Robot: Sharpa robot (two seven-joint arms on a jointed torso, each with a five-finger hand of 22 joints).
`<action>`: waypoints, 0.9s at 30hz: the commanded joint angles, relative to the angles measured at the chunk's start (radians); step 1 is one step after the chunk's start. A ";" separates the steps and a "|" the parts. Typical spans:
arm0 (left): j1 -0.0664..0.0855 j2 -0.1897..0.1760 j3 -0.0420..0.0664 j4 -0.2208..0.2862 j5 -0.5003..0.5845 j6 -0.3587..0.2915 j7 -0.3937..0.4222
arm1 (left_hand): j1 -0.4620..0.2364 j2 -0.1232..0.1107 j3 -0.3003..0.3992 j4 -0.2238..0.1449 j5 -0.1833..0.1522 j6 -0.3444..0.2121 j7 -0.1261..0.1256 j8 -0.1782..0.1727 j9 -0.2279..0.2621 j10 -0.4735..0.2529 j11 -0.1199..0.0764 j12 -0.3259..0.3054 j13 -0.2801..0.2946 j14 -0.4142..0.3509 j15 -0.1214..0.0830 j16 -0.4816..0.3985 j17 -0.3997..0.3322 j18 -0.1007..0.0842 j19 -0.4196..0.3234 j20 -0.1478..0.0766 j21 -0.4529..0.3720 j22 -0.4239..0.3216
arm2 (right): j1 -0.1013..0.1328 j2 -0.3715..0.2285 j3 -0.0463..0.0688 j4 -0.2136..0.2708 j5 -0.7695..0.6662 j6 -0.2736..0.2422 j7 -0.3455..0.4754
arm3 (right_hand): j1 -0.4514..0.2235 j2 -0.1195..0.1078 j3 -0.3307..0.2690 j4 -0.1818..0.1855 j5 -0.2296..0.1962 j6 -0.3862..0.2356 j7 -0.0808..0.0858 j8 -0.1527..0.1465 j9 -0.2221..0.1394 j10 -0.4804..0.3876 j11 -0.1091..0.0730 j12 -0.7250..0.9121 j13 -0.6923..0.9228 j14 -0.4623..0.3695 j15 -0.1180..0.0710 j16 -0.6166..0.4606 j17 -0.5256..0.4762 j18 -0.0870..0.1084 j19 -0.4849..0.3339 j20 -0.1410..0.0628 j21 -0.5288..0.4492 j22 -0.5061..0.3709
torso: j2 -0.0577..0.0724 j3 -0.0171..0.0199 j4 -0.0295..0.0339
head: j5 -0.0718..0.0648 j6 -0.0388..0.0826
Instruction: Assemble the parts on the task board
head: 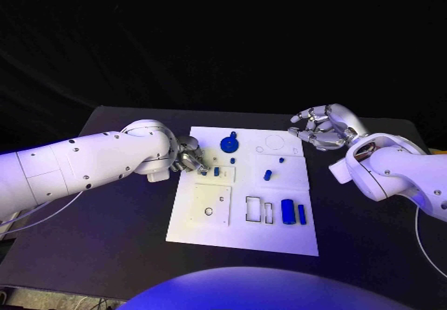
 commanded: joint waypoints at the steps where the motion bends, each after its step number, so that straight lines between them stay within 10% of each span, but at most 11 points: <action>1: -0.001 0.002 -0.001 -0.002 0.007 0.017 -0.003 | -0.013 0.000 -0.009 0.001 -0.004 0.004 0.003 -0.004 -0.002 -0.003 0.001 0.005 0.002 0.011 -0.006 -0.005 0.001 -0.013 0.005 -0.003 0.002 0.001 | -0.001 -0.001 0.000 0.002 -0.006 0.010 0.005 | -0.001 0.006 -0.002 0.006 0.004 -0.006 0.002 0.006 0.001 -0.008 -0.001 -0.004 -0.001 -0.006 0.000 -0.007 -0.001 0.006 -0.003 0.002 -0.006 -0.001 | 0.000 -0.0003 0.0008 | -0.001 0.000; 27: -0.001 -0.019 0.012 0.018 0.035 -0.067 0.006 | -0.124 -0.005 -0.149 0.004 -0.008 0.007 0.005 -0.014 -0.008 -0.015 0.003 -0.003 -0.019 0.011 -0.005 -0.006 0.002 -0.009 -0.005 -0.002 -0.009 -0.016 | -0.001 -0.003 0.000 0.001 -0.006 0.008 0.007 | -0.004 0.006 -0.005 0.009 0.004 -0.008 0.002 0.005 0.001 -0.013 -0.001 -0.008 -0.006 -0.007 0.000 -0.009 -0.005 0.006 -0.005 0.002 -0.010 -0.004 | 0.000 -0.0022 0.0014 | -0.009 0.002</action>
